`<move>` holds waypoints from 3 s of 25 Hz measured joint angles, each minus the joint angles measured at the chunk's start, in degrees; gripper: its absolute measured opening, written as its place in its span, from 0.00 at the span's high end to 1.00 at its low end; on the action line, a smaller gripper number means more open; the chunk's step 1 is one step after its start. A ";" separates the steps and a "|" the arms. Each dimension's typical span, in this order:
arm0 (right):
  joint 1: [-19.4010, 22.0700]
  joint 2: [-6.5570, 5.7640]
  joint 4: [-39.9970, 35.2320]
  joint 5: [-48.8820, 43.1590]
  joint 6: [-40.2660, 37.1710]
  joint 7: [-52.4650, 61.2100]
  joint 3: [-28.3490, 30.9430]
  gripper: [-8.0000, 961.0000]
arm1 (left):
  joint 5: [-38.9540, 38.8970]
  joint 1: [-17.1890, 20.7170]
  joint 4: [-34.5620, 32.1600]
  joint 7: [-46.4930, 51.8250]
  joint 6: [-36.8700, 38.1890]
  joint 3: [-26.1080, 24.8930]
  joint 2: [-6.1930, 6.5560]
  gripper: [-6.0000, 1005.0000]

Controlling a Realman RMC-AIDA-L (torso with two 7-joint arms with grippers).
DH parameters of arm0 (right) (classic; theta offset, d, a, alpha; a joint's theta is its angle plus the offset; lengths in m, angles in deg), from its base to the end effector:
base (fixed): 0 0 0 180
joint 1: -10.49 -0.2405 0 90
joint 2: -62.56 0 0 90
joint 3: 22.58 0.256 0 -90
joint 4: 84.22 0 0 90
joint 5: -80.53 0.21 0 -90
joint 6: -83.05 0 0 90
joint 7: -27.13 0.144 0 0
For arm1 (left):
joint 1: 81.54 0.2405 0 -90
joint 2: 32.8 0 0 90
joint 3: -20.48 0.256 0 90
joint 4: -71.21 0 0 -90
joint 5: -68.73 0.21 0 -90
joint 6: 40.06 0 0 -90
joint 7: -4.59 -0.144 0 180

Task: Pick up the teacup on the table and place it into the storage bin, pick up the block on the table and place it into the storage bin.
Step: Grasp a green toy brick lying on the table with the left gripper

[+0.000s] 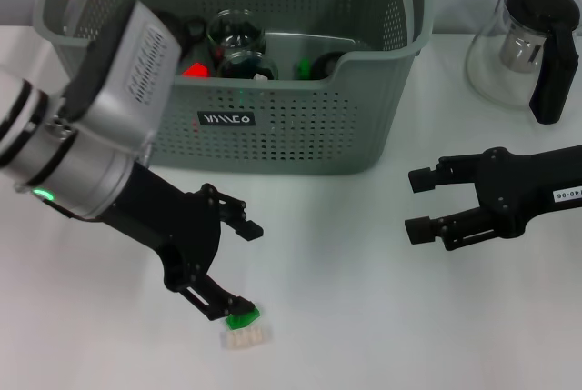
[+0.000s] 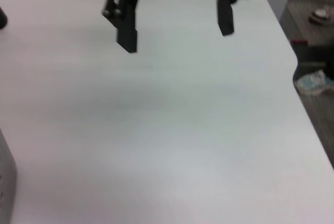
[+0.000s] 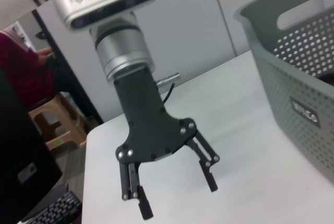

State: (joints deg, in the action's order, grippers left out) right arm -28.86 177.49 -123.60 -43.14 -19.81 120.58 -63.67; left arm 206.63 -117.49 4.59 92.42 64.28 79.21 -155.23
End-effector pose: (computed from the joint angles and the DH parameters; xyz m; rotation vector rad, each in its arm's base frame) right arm 0.2207 0.3397 0.0202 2.9679 -0.6863 -0.5414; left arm -0.1910 0.3241 -0.0002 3.0765 -0.0006 -0.1333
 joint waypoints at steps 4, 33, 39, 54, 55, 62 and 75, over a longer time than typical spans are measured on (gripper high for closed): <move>0.34 0.21 0.00 0.02 0.65 0.77 0.34 0.02 | 0.26 -0.09 -0.55 -0.03 -1.81 4.52 -0.07 0.09; 0.43 0.61 5.19 0.06 3.78 3.23 6.25 0.02 | 16.10 -3.13 -8.91 -3.93 -6.87 27.17 -1.68 0.10; 0.50 0.71 5.28 0.09 3.97 3.86 7.14 0.02 | 17.52 -3.81 -8.76 -4.80 -7.40 34.78 -1.87 0.10; 0.79 0.82 5.28 0.77 4.00 4.51 7.16 0.02 | 17.41 -6.00 -7.77 -5.62 -9.02 48.22 -2.03 0.11; 0.80 0.82 5.28 0.78 4.00 4.40 7.17 0.02 | 17.41 -6.12 -7.57 -5.62 -9.29 48.78 -2.03 0.12; 0.86 0.82 5.28 0.80 3.94 4.21 7.66 0.02 | 17.11 -6.97 -7.01 -5.49 -10.77 52.06 -2.11 0.12; 1.54 0.82 5.28 0.80 3.88 4.09 8.05 0.02 | 17.11 -8.52 -3.56 -5.33 -13.52 54.89 -2.11 0.14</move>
State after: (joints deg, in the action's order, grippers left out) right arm -27.32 178.31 -118.32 -42.34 -15.93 124.67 -55.62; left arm 223.74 -126.01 1.03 87.09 50.76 134.10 -157.35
